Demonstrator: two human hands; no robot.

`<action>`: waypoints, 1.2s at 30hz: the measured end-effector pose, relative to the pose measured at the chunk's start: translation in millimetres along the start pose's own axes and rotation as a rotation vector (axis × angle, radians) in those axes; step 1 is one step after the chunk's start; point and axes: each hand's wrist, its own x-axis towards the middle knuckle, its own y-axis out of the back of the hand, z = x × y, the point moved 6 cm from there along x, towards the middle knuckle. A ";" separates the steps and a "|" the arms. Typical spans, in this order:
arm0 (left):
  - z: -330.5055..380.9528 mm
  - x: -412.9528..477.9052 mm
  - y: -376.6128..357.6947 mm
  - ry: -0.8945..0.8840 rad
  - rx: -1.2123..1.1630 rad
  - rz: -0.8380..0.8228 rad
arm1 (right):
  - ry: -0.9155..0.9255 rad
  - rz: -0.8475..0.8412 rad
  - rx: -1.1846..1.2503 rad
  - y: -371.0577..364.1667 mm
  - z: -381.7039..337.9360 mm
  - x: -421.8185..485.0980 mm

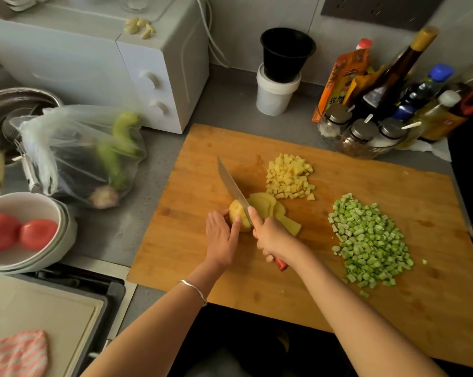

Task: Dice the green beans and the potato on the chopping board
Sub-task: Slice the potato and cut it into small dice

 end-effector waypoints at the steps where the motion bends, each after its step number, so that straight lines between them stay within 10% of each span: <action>1: -0.1 0.3 0.2 0.000 0.001 0.004 | 0.021 0.029 0.014 -4.6 6.6 1.7; 17: 1.8 -0.7 -0.9 0.014 -0.029 -0.020 | 0.174 0.253 0.101 -27.7 36.8 -5.4; 25: 1.2 -0.1 0.4 0.001 -0.014 -0.007 | 0.008 -0.067 0.415 1.9 29.2 -1.8; 36: 2.9 1.0 2.2 0.025 -0.013 -0.008 | 0.119 -0.015 0.424 16.7 14.8 -18.6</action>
